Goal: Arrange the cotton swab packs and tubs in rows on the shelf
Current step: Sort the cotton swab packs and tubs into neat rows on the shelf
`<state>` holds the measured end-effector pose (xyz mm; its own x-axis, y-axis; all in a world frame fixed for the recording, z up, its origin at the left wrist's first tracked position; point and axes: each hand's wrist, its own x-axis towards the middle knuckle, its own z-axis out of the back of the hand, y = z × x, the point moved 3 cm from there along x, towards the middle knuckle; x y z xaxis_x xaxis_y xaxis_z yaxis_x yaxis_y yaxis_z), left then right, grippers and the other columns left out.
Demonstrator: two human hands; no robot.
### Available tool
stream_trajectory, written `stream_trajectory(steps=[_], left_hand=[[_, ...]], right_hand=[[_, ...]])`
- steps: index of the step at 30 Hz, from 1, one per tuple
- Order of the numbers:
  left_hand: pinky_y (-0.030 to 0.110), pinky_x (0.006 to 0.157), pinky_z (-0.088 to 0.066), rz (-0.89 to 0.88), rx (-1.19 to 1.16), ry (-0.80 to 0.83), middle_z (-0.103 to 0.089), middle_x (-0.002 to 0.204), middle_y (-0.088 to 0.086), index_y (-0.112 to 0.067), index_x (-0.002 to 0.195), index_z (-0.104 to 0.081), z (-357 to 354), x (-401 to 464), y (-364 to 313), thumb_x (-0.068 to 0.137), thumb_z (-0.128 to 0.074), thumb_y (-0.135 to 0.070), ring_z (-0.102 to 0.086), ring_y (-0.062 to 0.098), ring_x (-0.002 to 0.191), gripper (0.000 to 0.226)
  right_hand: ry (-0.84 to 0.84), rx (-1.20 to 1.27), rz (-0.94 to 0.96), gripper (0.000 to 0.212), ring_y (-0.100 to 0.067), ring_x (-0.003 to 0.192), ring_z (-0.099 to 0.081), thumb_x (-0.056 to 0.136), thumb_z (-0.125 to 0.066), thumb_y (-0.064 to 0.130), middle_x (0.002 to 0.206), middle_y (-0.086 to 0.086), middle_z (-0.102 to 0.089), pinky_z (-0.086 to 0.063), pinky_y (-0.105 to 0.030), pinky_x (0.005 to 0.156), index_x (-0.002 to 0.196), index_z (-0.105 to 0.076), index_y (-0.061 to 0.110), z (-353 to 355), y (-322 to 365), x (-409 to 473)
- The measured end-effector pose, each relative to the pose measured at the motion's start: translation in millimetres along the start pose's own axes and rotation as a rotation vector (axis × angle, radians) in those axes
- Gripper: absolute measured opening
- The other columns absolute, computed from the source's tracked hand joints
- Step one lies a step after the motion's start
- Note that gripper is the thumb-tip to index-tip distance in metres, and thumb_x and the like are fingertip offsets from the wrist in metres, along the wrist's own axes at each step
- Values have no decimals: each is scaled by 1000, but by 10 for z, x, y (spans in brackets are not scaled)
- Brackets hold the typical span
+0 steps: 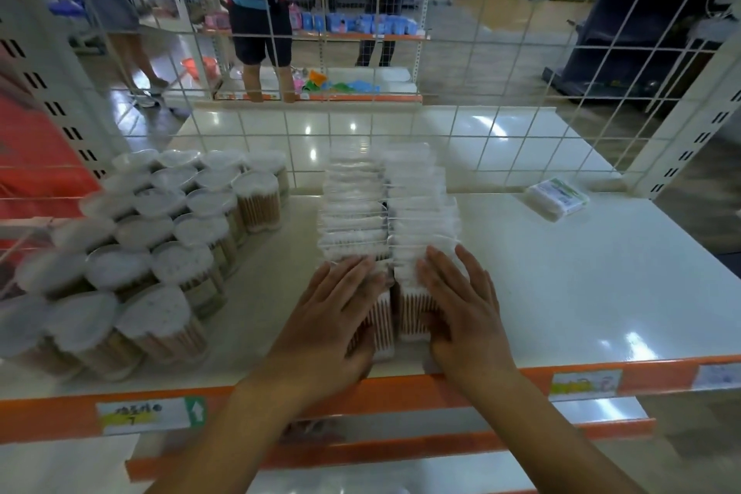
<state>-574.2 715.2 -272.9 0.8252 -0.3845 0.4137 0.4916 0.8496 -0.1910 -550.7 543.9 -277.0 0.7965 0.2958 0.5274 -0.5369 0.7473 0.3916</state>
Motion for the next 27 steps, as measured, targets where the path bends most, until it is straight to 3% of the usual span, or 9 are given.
stream_trajectory(steps=[8, 12, 14, 16, 17, 19, 22, 27], left_hand=[[33, 112, -11, 5, -19, -12, -42, 142, 8, -18, 135, -37, 31, -10, -41, 78, -43, -31, -29, 20, 133, 59], [31, 113, -8, 16, 21, -3, -44, 141, 9, -17, 135, -37, 36, -17, -44, 79, -41, -32, -28, 19, 132, 58], [31, 113, -6, 18, 37, 3, -44, 141, 10, -18, 135, -37, 39, -18, -44, 79, -40, -33, -27, 19, 132, 58], [32, 112, -6, 21, 57, 9, -45, 140, 10, -18, 134, -37, 48, -14, -50, 78, -40, -34, -26, 20, 132, 58], [32, 112, -6, 26, 66, 9, -46, 139, 10, -19, 133, -38, 57, -7, -54, 78, -39, -34, -26, 20, 131, 57], [33, 111, -5, 35, 72, 3, -47, 138, 9, -21, 131, -37, 81, 10, -59, 78, -39, -34, -26, 19, 131, 54], [32, 110, -5, 47, 77, -25, -49, 136, 8, -21, 129, -39, 116, 46, -83, 81, -38, -33, -27, 19, 130, 49], [31, 110, -5, 51, 89, -57, -51, 135, 9, -19, 129, -40, 133, 101, -190, 84, -37, -33, -28, 20, 129, 47]], right_hand=[[19, 21, -21, 60, -30, 131, -25, 70, -37, 22, 137, -8, -48, -39, -66, 89, 130, -38, 24, -18, -4, 64], [53, -42, -37, 70, -27, 132, -20, 63, -51, 12, 139, -6, -48, -36, -67, 92, 130, -36, 25, -20, -7, 83], [77, -77, -61, 71, -22, 135, -15, 65, -51, 13, 142, -4, -43, -26, -68, 99, 134, -38, 24, 0, 5, 76], [142, -66, -101, 70, -14, 140, 0, 72, -42, 18, 151, 2, -29, -1, -61, 110, 141, -36, 23, 47, 38, 67], [190, -63, -109, 69, -12, 139, 7, 75, -39, 21, 154, 5, -19, 12, -55, 109, 144, -30, 25, 78, 60, 64], [288, -141, -85, 70, -14, 140, 19, 84, -44, 20, 156, 10, -1, 24, -47, 103, 147, -16, 28, 133, 80, 53], [343, -179, -75, 70, -14, 139, 23, 87, -46, 20, 155, 12, 6, 30, -45, 99, 147, -11, 30, 174, 83, 20], [228, -87, -29, 64, -12, 138, 12, 81, -32, 31, 155, 3, -15, 26, -46, 101, 145, -28, 23, 216, 77, -13]])
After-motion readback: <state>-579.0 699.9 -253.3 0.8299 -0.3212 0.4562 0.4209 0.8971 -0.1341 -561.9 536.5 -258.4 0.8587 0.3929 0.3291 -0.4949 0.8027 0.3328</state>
